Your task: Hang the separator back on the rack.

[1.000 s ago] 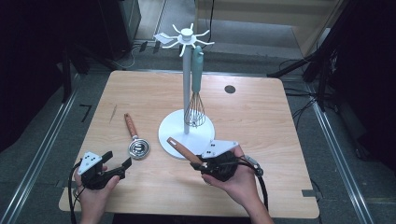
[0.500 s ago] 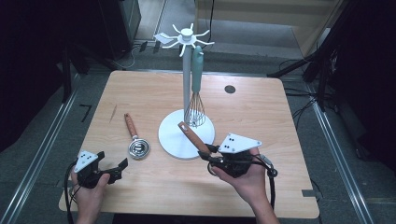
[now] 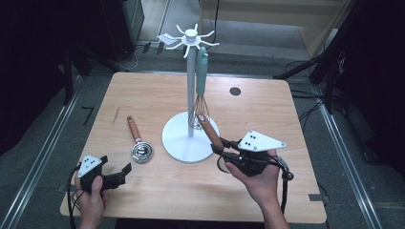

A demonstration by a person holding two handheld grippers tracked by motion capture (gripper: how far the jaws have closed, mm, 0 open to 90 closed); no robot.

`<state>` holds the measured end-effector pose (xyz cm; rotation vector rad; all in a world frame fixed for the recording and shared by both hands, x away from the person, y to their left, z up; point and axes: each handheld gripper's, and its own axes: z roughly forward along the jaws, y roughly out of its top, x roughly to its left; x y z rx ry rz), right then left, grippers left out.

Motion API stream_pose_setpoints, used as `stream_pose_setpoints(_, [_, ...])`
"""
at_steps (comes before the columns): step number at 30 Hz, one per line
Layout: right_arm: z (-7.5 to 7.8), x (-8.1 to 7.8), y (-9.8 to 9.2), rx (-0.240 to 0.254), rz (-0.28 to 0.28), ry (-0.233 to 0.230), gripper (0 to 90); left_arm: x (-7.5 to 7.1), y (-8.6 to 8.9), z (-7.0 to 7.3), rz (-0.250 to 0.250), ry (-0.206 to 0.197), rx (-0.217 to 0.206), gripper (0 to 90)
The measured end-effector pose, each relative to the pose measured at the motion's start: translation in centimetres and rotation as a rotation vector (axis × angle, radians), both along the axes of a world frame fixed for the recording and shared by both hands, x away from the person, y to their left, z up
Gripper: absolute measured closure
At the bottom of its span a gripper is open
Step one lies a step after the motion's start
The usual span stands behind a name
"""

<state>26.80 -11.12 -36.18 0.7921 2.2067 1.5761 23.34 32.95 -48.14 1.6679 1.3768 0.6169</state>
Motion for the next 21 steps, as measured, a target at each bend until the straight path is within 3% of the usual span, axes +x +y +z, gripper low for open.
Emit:
stream_pose_setpoints(11, [0.6, 0.6, -1.3, 0.077, -0.041, -0.012, 72.9, -0.2, -0.4, -0.3, -0.001, -0.028, 0.028, 1.2])
stream_pose_setpoints(21, [1.5, 1.6, -2.1, 0.137, -0.081, -0.033, 72.9, -0.3, -0.2, -0.3, 0.002, -0.038, 0.004, 1.2])
